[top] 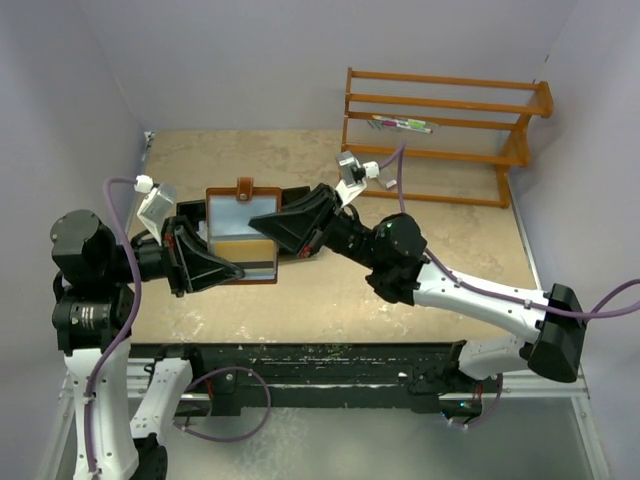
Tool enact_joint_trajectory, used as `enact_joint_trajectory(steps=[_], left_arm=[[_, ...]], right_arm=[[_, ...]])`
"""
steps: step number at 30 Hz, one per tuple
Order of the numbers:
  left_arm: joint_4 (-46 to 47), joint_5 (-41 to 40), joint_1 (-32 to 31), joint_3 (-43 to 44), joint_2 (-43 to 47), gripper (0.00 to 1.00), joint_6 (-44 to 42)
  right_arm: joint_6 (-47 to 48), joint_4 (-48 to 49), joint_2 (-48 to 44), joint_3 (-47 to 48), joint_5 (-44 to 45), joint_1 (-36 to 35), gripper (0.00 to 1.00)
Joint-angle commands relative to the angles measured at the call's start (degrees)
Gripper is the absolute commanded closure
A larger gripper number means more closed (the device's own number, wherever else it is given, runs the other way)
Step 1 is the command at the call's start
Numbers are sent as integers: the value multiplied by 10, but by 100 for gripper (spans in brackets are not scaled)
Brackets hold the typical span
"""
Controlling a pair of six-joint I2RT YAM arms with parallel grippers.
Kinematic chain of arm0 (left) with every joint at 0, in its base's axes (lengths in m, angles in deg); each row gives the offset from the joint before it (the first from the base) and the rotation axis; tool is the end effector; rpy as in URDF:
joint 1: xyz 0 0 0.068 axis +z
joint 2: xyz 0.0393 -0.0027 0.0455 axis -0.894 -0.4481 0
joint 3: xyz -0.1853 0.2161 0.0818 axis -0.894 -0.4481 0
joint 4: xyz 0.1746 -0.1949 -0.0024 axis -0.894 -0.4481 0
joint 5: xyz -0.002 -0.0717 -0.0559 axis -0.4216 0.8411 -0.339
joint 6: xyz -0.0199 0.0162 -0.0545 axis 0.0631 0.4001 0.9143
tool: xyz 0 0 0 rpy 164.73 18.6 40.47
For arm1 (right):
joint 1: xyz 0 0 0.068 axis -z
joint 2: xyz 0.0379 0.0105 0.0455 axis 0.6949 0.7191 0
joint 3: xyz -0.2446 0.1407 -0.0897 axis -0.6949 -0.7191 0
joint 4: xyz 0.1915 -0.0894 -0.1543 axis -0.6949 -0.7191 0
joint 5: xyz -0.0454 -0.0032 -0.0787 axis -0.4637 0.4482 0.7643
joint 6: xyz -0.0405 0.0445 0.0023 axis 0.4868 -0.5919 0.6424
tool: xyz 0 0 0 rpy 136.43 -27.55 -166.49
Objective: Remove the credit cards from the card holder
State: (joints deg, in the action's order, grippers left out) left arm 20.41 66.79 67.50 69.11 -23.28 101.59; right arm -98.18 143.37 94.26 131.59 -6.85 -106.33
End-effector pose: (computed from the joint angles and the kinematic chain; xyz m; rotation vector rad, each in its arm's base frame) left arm 0.0605 -0.0398 0.4717 0.6459 1.6787 -1.4616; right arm 0.1277 0.2630 0.4686 -0.3416 0.9810 1.8937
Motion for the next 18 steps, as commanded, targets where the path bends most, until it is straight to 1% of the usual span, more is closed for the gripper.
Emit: enact_joint_trajectory(steps=[1, 2, 3, 5, 6, 8, 10, 12, 14, 16, 18], left_arm=[[-18, -1, 2, 6, -21, 100, -32], [-68, -16, 2, 24, -30, 100, -78], [-134, -33, 2, 46, -45, 100, -139], [-253, -82, 2, 97, -87, 100, -258], [-300, -103, 2, 118, -104, 100, -305], [-380, -142, 2, 149, -134, 100, -387], [-438, -163, 0, 167, -154, 100, -440], [-440, -167, -6, 166, -160, 100, -434], [-442, -164, -6, 169, -166, 100, -437], [-441, -163, -7, 170, -171, 100, -436], [-443, -159, -7, 170, -176, 100, -440]], right_arm=[[-25, -1, -1, -12, -3, 3, 75], [-15, -21, -5, -10, -10, 10, 63], [-2, -46, -8, -3, -21, 19, 52], [27, -130, -5, 22, -63, 41, 38], [43, -163, -2, 36, -88, 57, 34], [80, -238, 7, 65, -120, 74, 30], [136, -309, 14, 96, -131, 80, 26], [198, -378, 20, 130, -105, 80, 25], [253, -428, 27, 157, -67, 80, 24], [284, -452, 31, 176, -47, 80, 24], [297, -455, 34, 192, -55, 80, 23]])
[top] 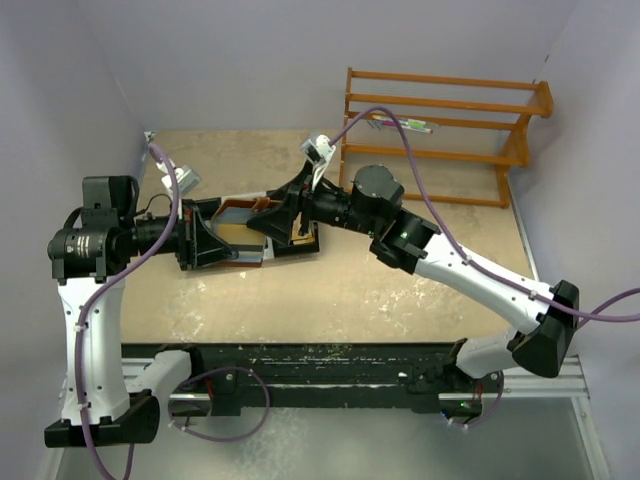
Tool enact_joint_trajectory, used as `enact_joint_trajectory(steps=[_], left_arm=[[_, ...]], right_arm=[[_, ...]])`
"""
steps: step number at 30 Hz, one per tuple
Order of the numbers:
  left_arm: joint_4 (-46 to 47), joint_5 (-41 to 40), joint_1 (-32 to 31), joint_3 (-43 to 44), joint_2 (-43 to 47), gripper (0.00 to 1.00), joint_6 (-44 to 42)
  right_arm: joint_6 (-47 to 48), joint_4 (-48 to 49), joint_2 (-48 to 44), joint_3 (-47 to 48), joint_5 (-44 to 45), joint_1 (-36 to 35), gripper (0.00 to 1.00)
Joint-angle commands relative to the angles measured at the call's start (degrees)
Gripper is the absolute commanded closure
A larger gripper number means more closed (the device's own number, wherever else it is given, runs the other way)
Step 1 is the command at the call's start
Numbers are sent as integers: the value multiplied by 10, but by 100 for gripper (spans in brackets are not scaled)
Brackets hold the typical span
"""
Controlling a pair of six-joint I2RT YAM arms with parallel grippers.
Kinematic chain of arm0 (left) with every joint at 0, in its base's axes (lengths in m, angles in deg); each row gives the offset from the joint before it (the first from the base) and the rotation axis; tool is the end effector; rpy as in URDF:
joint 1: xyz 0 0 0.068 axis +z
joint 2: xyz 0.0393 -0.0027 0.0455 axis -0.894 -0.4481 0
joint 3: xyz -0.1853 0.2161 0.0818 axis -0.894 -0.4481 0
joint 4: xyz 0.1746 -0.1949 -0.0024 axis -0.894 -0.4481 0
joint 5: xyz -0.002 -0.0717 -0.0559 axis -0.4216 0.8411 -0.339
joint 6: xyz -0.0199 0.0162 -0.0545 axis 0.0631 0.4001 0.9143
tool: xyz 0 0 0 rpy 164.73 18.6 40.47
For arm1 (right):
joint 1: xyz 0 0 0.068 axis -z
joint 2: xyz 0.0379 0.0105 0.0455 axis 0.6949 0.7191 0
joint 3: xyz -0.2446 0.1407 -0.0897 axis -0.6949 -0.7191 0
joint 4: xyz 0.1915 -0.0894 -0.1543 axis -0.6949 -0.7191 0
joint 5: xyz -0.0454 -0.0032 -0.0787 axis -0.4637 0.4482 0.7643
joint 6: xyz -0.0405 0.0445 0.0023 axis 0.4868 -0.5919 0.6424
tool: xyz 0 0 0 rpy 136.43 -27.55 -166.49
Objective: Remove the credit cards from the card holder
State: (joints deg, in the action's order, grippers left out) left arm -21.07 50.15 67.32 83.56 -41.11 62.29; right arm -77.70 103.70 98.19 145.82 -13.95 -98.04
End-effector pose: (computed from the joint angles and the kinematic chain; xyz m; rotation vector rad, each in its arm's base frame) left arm 0.1178 -0.0321 0.4549 0.5704 2.0334 -1.1847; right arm 0.1837 0.2777 0.4640 -0.6270 1.4054 1.4116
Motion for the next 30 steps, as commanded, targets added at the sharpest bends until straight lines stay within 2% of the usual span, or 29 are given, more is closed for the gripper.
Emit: enact_joint_trajectory(steps=[1, 5, 7, 14, 15, 16, 17, 20, 22, 23, 25, 27, 30], left_arm=[[-28, 7, -5, 26, 0, 100, -47], [-28, 8, -5, 26, -1, 100, -48], [-29, 10, -5, 30, -1, 100, -49], [-33, 17, -5, 46, -7, 100, -57], [-33, 14, -5, 52, -8, 100, -59], [-32, 11, -5, 58, -10, 99, -63], [-27, 6, -5, 66, -8, 95, -66], [29, -23, -4, 70, 23, 63, -44], [87, -25, -5, 50, 68, 42, -31], [151, -24, -5, 27, 95, 32, -5], [237, -29, -5, -19, 157, 25, 44], [291, -21, -5, -59, 180, 25, 96], [336, -17, -5, -91, 184, 25, 200]], right_arm=[[98, -59, -2, 58, 13, -3, 24], [127, -87, 19, 103, -6, -3, 30], [141, -112, 28, 122, -9, -3, 38], [174, -175, 45, 173, -35, -3, 85], [174, -182, 46, 184, -37, -3, 96], [169, -188, 49, 189, -38, -3, 100], [163, -189, 50, 199, -43, -3, 100], [115, -174, 54, 215, -49, -2, 100], [47, -109, 39, 191, -45, -1, 100], [-7, -61, 27, 152, -42, -2, 100], [-69, 62, -4, 80, -33, -3, 100], [-143, 164, -22, 25, -31, -6, 100], [-228, 268, -30, -27, -9, -12, 100]])
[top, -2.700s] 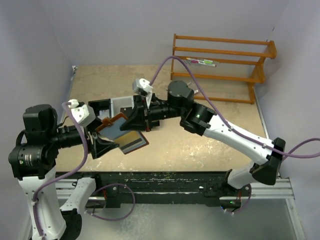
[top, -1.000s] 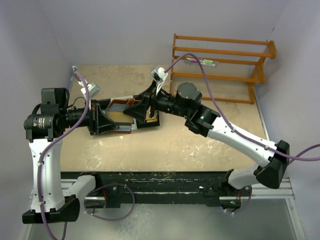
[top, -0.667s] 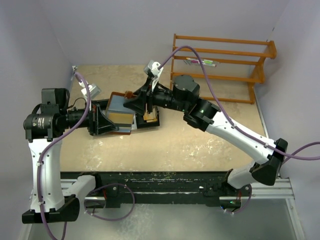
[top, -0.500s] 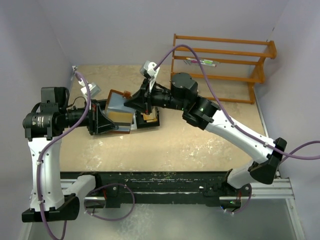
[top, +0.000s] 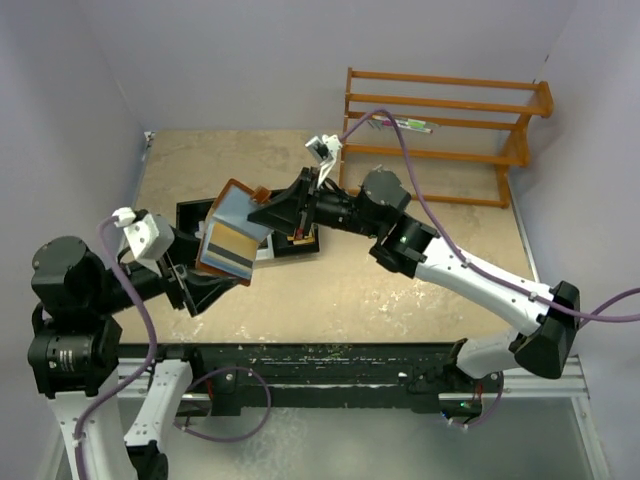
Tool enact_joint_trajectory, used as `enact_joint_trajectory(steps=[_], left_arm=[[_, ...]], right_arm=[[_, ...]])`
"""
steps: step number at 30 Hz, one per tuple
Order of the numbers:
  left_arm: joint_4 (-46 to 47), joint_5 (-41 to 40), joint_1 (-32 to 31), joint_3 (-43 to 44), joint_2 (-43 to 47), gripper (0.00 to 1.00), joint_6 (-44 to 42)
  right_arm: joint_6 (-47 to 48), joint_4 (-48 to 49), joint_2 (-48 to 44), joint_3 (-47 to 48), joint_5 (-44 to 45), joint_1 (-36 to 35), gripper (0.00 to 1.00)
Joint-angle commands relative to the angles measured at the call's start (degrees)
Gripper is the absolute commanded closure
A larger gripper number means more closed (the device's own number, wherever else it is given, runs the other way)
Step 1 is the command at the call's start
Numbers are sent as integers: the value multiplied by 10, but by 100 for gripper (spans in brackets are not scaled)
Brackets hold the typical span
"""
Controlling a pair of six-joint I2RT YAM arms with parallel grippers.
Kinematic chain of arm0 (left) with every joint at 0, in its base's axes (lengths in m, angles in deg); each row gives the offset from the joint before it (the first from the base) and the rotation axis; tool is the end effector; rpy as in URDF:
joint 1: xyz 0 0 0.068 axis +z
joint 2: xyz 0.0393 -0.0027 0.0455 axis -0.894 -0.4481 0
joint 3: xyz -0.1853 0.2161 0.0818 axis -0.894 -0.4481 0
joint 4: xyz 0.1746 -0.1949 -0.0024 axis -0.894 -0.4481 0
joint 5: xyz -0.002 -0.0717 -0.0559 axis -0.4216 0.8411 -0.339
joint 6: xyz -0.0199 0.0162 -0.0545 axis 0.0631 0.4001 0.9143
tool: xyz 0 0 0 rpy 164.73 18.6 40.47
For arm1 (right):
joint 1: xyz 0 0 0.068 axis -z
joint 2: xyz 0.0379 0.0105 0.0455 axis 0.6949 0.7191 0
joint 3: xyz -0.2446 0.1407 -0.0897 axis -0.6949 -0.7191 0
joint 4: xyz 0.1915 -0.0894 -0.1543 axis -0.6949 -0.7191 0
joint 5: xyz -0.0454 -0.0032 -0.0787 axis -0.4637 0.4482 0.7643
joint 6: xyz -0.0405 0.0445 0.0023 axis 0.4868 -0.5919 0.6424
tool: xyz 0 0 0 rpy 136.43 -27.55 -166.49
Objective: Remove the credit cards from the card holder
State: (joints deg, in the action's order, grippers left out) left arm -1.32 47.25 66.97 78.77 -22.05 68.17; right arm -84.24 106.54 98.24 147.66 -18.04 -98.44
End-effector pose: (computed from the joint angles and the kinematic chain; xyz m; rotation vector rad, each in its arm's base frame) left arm 0.0302 -0.0372 0.4784 0.7250 1.6210 -0.8766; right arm 0.1767 0.2770 0.4806 -0.6227 1.3603 1.5658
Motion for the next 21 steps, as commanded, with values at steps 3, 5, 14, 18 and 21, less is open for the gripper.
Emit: enact_joint_trajectory(steps=[3, 5, 14, 18, 21], left_arm=[[218, 28, -2, -65, -5, 26, 254], [270, 30, -2, -67, -6, 26, 324], [298, 48, -1, -83, -1, 33, 383], [357, 97, -1, -104, 0, 41, 432], [365, 103, -1, -100, -2, 49, 436]], right_arm=[[-189, 302, -42, -80, 70, -26, 100], [-180, 288, -53, -85, 96, -35, 100], [-178, 307, -109, -133, 152, -39, 100], [-211, 336, -99, -152, 155, -40, 100], [-222, 358, -92, -162, 153, -42, 100]])
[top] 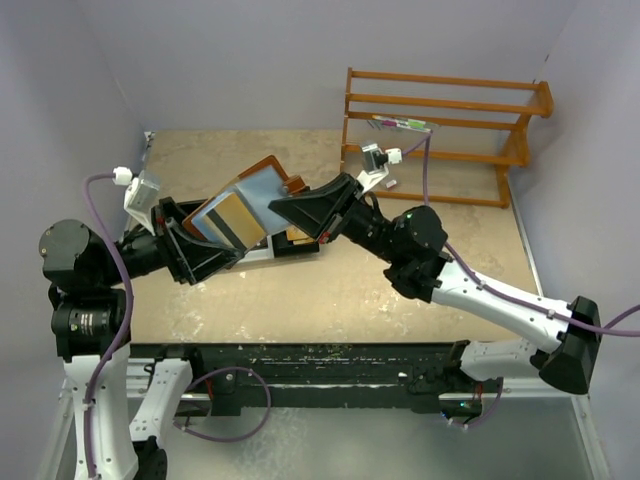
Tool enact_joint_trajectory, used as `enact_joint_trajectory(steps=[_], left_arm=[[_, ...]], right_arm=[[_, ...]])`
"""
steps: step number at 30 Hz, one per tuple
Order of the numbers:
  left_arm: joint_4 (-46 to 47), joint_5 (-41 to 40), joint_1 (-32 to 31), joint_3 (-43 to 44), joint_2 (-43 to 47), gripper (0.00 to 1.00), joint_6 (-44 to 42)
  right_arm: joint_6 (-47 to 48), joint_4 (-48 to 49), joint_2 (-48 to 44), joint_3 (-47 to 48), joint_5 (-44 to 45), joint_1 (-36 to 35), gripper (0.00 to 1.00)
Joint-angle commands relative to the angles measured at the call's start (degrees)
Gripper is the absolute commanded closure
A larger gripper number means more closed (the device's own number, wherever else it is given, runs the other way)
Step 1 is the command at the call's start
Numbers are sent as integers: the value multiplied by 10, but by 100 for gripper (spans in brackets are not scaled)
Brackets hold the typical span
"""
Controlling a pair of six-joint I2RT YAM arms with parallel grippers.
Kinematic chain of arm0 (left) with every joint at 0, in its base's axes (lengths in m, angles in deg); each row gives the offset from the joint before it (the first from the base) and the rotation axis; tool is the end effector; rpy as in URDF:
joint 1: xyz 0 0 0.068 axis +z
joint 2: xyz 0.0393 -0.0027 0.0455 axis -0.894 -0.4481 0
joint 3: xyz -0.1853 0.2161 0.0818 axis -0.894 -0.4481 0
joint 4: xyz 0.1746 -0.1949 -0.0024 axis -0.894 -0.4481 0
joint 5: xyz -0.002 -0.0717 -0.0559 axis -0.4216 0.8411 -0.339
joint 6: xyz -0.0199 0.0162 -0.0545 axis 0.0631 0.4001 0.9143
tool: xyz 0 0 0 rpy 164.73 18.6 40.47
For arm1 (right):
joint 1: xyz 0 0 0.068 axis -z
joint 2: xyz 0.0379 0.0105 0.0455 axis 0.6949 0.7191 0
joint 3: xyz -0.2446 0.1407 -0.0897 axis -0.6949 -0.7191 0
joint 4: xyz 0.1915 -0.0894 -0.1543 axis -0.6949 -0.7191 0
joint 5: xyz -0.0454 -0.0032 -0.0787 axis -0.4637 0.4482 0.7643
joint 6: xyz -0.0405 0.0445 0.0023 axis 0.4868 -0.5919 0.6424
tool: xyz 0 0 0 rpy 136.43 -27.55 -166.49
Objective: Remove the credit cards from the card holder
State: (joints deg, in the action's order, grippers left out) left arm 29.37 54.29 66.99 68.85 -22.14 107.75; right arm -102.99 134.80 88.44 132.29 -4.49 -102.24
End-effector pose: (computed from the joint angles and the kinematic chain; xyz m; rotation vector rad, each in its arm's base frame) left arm 0.0626 -0.0375 0.4848 0.4848 1.6169 -1.2983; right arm 0.1337 0.2298 0.4858 -0.2189 1.0487 1.8810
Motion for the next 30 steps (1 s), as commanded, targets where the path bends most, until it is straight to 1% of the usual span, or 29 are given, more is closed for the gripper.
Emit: enact_joint_trajectory(steps=[1, 4, 9, 15, 18, 19, 20, 21, 22, 24, 26, 28, 30], left_arm=[[64, 35, -1, 0, -1, 51, 45], [81, 40, -1, 0, -3, 53, 61], [89, 58, -1, -1, -10, 59, 62], [80, 86, -1, 12, -25, 74, 53], [24, 74, -1, 32, -33, 83, 2], [-10, 62, -1, 42, -36, 86, -41], [-60, 45, -1, 54, -40, 96, -75], [-104, 23, -1, 69, -44, 100, -120], [-145, 0, -1, 85, -50, 100, -158], [-200, -31, -1, 111, -63, 100, -220], [-249, -63, -1, 136, -77, 100, -264], [-295, -81, -1, 153, -91, 100, -306], [-344, -107, -1, 168, -104, 100, -346]], right_arm=[[-34, 77, 7, -9, 18, -5, 100], [-36, 83, 11, -12, 18, -8, 100], [-39, 102, 1, -38, 35, -12, 100], [-52, 117, -5, -70, 38, -14, 100], [-61, 131, 1, -81, 29, -15, 100], [-63, 136, 2, -85, 26, -15, 100], [-65, 138, 3, -89, 23, -15, 100], [-64, 136, 4, -90, 20, -15, 100], [-63, 132, 5, -91, 15, -15, 99], [-75, 113, 10, -92, -20, -15, 84], [-68, 68, 9, -83, -26, -9, 65], [-46, -16, 9, -59, -34, 2, 52], [-25, -102, 15, -15, -53, 26, 44]])
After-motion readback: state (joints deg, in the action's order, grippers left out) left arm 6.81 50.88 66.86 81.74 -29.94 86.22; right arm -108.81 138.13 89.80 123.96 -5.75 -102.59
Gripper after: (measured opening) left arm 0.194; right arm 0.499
